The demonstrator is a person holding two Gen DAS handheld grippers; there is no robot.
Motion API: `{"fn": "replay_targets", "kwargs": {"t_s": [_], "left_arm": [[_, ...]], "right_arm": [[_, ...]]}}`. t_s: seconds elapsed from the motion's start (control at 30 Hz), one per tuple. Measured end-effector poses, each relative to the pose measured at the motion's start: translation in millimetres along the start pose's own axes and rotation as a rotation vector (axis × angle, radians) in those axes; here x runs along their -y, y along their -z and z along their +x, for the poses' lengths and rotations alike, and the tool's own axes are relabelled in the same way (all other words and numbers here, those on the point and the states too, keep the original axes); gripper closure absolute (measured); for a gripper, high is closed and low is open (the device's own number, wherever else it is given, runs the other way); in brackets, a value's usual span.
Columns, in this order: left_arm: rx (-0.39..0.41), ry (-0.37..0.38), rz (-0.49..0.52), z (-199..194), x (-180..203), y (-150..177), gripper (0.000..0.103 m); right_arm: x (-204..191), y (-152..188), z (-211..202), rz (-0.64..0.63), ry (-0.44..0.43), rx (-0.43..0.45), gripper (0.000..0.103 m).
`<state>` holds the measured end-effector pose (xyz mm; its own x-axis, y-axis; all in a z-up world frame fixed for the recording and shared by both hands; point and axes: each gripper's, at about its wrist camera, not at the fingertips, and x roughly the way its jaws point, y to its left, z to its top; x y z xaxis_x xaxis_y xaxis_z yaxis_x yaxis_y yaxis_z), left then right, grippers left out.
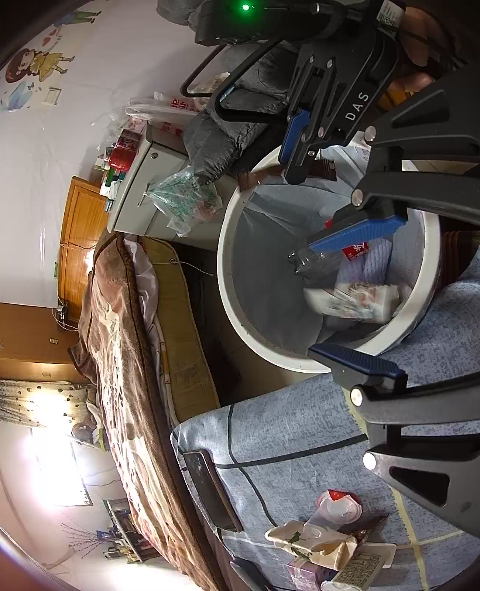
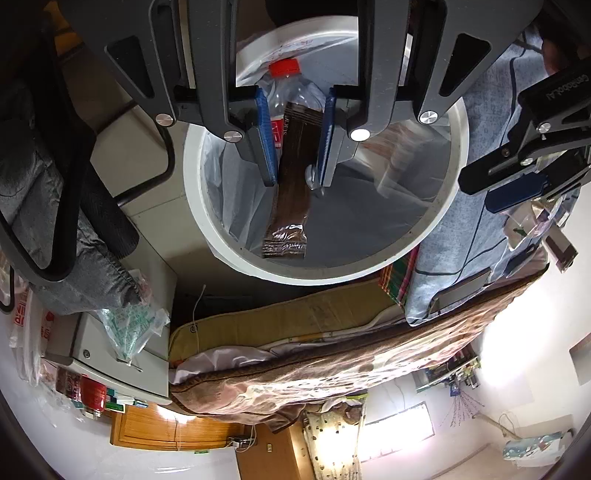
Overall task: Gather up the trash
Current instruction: 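Move both open grippers back to the trash pile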
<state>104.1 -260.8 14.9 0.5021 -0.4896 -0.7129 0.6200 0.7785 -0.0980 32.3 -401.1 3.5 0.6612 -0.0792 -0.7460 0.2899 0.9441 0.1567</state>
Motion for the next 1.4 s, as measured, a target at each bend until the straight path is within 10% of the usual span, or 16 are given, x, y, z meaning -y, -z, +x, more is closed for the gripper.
{"fn": "replay_targets", "kwargs": {"t_s": [0.17, 1.4], "left_arm": [[0.008, -0.013, -0.017, -4.5, -5.8, 0.5, 0.044], [0.118, -0.223, -0.215, -89.5, -118.6, 55.2, 0.043]], "right_arm": [[-2.1, -0.3, -4.7, 0.002, -0.009, 0.014, 0.057], [-95.6, 4.3, -13.8, -0.141, -0.136, 0.078, 0.051]]}}
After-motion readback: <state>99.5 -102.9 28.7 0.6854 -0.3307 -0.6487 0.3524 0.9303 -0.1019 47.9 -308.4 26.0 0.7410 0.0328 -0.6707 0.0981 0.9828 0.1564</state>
